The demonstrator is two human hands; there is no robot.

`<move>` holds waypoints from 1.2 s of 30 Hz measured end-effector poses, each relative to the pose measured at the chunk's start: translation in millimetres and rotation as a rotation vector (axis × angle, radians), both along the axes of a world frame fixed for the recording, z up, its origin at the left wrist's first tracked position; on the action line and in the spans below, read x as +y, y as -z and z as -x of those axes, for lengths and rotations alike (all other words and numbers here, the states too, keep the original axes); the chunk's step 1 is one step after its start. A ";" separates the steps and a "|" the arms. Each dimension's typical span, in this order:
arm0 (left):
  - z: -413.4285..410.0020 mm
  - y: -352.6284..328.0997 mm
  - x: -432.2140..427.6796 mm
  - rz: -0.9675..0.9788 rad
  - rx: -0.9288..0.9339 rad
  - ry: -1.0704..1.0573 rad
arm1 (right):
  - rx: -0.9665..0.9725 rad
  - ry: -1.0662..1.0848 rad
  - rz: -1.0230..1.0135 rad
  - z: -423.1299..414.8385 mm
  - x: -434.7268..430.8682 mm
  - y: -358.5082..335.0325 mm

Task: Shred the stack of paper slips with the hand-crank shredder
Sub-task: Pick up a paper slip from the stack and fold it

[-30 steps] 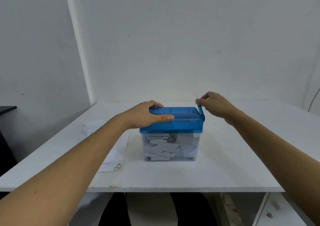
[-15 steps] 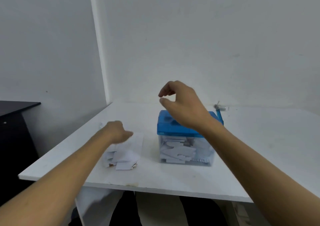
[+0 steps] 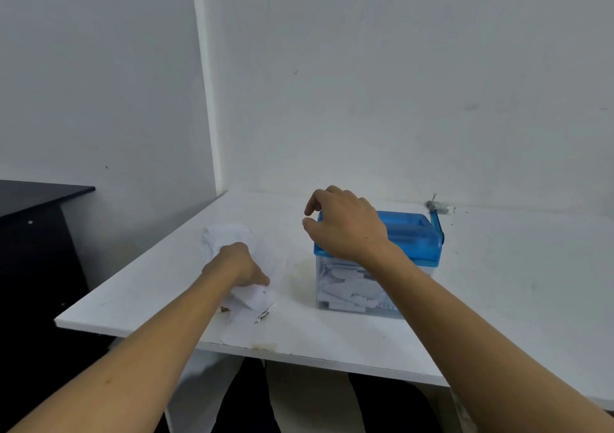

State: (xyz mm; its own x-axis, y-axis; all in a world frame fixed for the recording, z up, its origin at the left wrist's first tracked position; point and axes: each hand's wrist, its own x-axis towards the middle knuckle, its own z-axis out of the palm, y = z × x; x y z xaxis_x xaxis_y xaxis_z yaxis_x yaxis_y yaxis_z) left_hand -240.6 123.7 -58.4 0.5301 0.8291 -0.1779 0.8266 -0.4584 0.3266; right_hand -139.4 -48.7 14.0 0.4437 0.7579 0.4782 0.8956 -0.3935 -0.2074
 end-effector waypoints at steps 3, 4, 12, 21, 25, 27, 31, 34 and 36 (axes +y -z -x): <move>7.2 -6.7 1.9 0.052 -0.160 0.003 | -0.036 0.001 0.005 1.1 0.0 2.4; 9.9 -9.5 2.2 0.074 -0.214 -0.003 | -0.050 0.003 0.009 1.4 0.4 3.1; 21.4 -33.4 2.1 0.346 -0.614 -0.070 | -0.063 0.014 -0.002 1.2 2.4 5.8; 3.9 -62.2 -17.2 0.572 -1.068 -0.042 | 0.404 -0.165 -0.330 -4.6 -4.8 -11.2; -16.0 -85.4 -40.1 0.589 -1.206 0.033 | 0.380 -0.197 -0.473 -17.1 -33.7 -23.9; -27.1 -97.0 -55.0 0.604 -1.256 0.094 | 0.333 -0.145 -0.503 -30.5 -51.9 -31.3; -47.3 -109.6 -85.2 0.645 -1.282 0.180 | 0.300 -0.012 -0.499 -64.5 -86.2 -34.4; -59.6 -107.6 -97.9 0.640 -1.252 0.207 | 0.322 0.078 -0.485 -86.7 -104.8 -25.6; -64.3 -103.2 -101.3 0.617 -1.225 0.204 | 0.335 0.112 -0.465 -96.0 -113.5 -18.5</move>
State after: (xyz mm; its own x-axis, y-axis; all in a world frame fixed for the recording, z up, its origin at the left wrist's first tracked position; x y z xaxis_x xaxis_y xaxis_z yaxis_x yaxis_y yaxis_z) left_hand -176.3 22.4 44.8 0.7139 0.6770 0.1788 -0.1950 -0.0530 0.9794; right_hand -43.4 -162.2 32.5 0.6937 0.4412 0.5693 0.7095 -0.2819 -0.6459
